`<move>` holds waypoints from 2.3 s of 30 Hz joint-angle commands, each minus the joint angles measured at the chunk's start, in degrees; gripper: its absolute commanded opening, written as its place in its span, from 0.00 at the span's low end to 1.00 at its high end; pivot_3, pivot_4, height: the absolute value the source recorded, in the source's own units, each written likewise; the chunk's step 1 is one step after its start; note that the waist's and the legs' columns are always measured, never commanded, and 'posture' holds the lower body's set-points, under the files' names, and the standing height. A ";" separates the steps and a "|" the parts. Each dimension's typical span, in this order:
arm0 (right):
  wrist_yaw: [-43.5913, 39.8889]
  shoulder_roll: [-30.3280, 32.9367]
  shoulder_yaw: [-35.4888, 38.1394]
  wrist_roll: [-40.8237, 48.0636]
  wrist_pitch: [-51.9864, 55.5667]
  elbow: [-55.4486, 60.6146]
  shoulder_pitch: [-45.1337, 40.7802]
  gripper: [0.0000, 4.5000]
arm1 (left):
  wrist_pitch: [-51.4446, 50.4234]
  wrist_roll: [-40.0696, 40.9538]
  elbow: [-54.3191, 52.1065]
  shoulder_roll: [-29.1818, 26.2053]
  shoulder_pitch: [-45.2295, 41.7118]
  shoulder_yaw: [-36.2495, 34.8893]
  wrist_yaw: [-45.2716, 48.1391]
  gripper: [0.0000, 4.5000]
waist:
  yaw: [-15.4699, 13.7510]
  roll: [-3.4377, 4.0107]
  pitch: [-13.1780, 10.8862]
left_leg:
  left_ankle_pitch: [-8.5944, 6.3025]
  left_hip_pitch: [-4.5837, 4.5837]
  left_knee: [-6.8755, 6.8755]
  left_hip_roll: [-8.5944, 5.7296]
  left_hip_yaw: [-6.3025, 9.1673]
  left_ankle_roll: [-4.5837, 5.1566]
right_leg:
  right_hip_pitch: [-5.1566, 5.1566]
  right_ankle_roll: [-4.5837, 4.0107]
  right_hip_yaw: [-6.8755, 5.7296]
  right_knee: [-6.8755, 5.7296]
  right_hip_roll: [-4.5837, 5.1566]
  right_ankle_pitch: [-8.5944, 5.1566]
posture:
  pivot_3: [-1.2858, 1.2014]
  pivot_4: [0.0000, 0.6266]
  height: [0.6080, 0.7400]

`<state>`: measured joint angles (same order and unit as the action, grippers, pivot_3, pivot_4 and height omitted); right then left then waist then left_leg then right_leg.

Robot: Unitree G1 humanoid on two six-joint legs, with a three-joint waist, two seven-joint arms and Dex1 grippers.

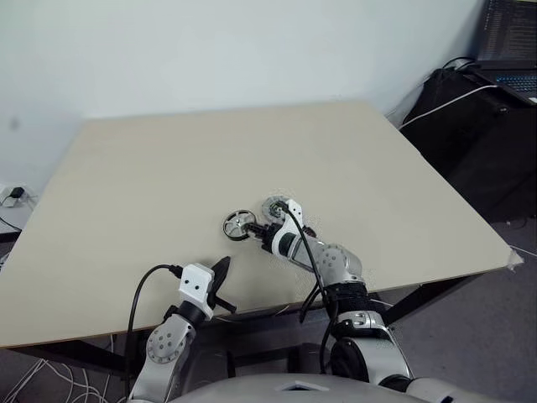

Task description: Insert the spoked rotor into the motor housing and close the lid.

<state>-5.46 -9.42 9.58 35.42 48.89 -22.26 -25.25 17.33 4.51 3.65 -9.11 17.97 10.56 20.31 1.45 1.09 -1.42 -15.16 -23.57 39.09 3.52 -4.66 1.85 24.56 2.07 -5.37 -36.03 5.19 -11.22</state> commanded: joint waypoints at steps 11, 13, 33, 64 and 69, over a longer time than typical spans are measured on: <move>0.01 -4.26 -0.42 3.33 -1.88 -0.64 -4.23 0.09 | 0.84 0.07 -1.08 -0.04 -1.05 -0.48 0.45 0.00 | -0.11 0.04 0.12 | 0.00 0.08 0.02 0.00 0.00 0.00 | -0.10 0.03 0.00 -0.01 0.04 0.04 | 0.52 0.00 1.00; 0.13 -4.12 -0.59 3.41 -1.85 -0.69 -4.07 0.09 | 1.02 0.13 -0.58 -0.10 -1.22 -0.59 0.59 0.00 | -0.12 0.05 0.13 | 0.00 0.08 0.02 0.00 0.00 0.00 | -0.09 0.03 0.00 -0.01 0.05 0.05 | 0.52 0.00 1.00; 7.87 -0.60 10.49 28.01 8.64 34.63 15.19 0.09 | 1.55 0.27 0.35 0.08 -1.33 0.21 1.84 0.00 | -0.83 0.05 0.06 | -0.02 -0.07 -0.04 0.01 0.03 0.02 | 0.01 0.00 -0.05 0.09 0.10 0.01 | 0.52 0.00 1.00; 9.52 3.00 8.63 35.16 -0.46 33.34 30.16 0.09 | -7.31 0.18 -10.58 -0.76 0.00 0.49 2.44 0.00 | -0.26 0.23 -0.16 | -0.21 0.00 -0.08 0.05 0.02 -0.23 | 0.04 0.03 0.03 0.11 0.17 0.03 | 0.52 0.00 1.00; 9.70 4.14 8.36 35.01 -1.23 32.56 30.78 0.09 | -8.87 0.28 -11.91 -0.88 -0.20 0.42 2.28 0.00 | -0.41 0.23 -0.16 | -0.21 0.00 -0.08 0.05 0.02 -0.22 | 0.03 0.03 0.03 0.12 0.18 0.03 | 0.52 0.00 1.00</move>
<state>4.69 -4.45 18.28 70.00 48.65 9.71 5.32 8.71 4.85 -5.13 -9.66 18.28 10.88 22.63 1.04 1.32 -1.58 -15.37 -23.57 39.02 3.57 -4.65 1.63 24.59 2.10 -5.34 -35.91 5.37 -11.20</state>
